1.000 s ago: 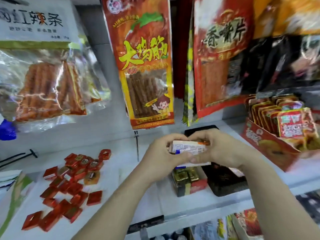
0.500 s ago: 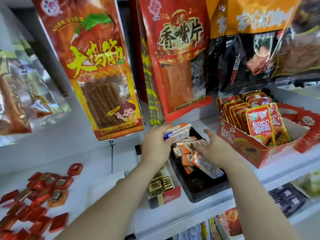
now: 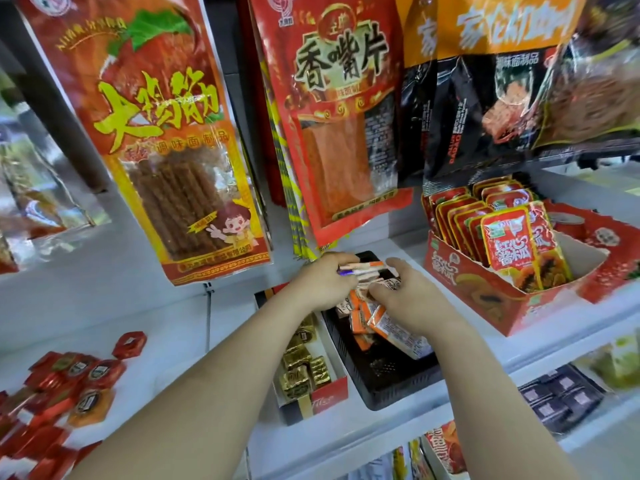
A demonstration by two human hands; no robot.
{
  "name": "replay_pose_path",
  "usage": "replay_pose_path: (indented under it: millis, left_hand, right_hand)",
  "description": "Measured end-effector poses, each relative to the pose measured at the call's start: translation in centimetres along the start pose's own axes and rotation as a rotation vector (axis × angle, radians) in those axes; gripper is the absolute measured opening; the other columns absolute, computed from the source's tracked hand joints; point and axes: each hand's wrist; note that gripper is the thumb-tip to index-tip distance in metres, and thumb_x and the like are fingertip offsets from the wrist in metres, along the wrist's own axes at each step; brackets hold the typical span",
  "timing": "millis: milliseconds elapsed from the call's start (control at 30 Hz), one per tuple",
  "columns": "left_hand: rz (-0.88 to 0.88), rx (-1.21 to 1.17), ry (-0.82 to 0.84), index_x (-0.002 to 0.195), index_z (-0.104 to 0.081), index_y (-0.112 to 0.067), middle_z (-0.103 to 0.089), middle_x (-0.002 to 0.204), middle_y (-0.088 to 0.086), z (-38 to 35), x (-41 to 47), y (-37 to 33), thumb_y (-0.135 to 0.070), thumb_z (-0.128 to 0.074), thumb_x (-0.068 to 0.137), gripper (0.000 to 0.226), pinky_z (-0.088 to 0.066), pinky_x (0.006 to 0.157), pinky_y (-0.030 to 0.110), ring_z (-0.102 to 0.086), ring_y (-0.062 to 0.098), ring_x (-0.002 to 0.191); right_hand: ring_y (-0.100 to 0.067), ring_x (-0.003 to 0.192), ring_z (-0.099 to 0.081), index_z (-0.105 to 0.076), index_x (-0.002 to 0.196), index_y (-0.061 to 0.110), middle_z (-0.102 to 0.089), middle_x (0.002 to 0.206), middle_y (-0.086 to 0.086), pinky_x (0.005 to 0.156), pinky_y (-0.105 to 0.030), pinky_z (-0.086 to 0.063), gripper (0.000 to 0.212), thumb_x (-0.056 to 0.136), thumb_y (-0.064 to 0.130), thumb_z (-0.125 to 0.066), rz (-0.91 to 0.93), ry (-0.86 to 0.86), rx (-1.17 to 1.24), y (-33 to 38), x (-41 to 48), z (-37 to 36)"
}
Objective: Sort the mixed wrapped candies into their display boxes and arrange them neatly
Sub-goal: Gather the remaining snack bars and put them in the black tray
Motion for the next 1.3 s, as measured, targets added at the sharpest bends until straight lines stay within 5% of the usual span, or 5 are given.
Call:
replay_pose_path:
  millis: [433,633,867,1100,1300]
  left_hand:
    - [-0.029,0.423,-0.079,0.149,-0.025,-0.036,-0.052,0.14,0.002,0.4,-1.0,1.2,-0.038,-0.027,0.102,0.048,-0.037,0.104,0.043,-0.051,0.03,0.121]
    - [-0.1,0.472,-0.055,0.146,-0.034,-0.027,-0.043,0.147,0.005,2.4,-5.9,1.4,-0.035,-0.03,0.103,0.044,-0.032,0.107,0.048,-0.04,0.029,0.133]
    - [0.086,0.26,-0.069,0.129,-0.053,-0.039,-0.057,0.128,-0.009,6.0,-17.1,4.7,-0.034,-0.052,0.094,0.036,-0.046,0.095,0.03,-0.055,0.013,0.113]
    - [0.202,0.424,0.314,0.148,-0.006,-0.05,0.01,0.159,-0.019,5.1,-23.4,7.3,-0.063,-0.063,0.079,0.09,-0.012,0.118,0.049,0.012,0.009,0.146]
    - [0.126,0.477,0.115,0.146,-0.03,-0.037,-0.03,0.15,-0.005,4.6,-23.0,9.6,-0.046,-0.053,0.092,0.059,-0.03,0.111,0.036,-0.028,0.02,0.138]
  right_hand:
    - [-0.029,0.103,-0.06,-0.048,0.132,0.032,-0.065,0.117,-0.002,0.089,-0.045,-0.05,0.046,0.086,0.031,-0.052,0.054,-0.051,-0.143,0.9,0.1,-0.7]
    - [-0.026,0.112,-0.058,-0.052,0.135,0.019,-0.06,0.13,-0.006,0.087,-0.03,-0.045,0.042,0.093,0.022,-0.054,0.182,-0.143,-0.146,3.0,-1.0,-0.6]
    - [-0.015,0.099,-0.055,-0.058,0.124,0.029,-0.057,0.1,0.007,0.085,-0.031,-0.048,0.042,0.085,0.041,-0.065,0.373,0.319,-0.377,7.3,-4.7,-3.3]
    - [-0.025,0.147,0.005,-0.006,0.148,0.045,0.002,0.159,0.009,0.112,-0.058,-0.021,0.092,0.079,0.059,-0.064,0.304,0.675,-0.808,8.2,-7.8,-7.1]
    - [-0.026,0.142,-0.006,-0.017,0.146,0.042,-0.009,0.154,0.002,0.103,-0.056,-0.028,0.072,0.088,0.026,-0.057,0.319,0.594,-0.828,8.4,-7.7,-9.1]
Point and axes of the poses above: each hand's wrist, its own x-axis towards the middle knuckle, its own z-axis out of the back of the hand, y = z × x
